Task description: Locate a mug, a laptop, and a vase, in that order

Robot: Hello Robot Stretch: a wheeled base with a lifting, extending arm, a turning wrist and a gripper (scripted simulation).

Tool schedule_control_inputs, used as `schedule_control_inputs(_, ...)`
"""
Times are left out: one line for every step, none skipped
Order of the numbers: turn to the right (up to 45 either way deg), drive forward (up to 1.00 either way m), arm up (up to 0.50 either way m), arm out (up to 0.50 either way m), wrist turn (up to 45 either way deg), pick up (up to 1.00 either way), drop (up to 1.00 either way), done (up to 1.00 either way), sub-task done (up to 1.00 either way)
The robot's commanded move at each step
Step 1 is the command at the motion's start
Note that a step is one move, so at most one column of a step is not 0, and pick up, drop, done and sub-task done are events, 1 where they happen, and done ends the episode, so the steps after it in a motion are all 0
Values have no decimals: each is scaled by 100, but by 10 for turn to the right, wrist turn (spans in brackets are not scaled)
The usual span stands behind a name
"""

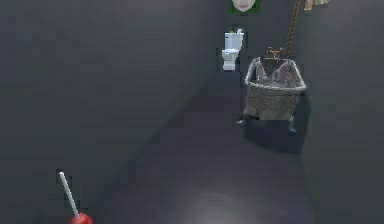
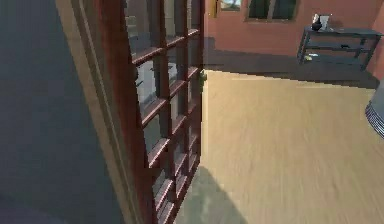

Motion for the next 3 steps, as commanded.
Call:
schedule_control_inputs(0, 100, 0, 0, 0, 0, 0, 0, 0)
schedule_control_inputs(0, 100, 0, 0, 0, 0, 0, 0, 0)
schedule_control_inputs(90, 0, 0, 0, 0, 0, 0, 0, 0)
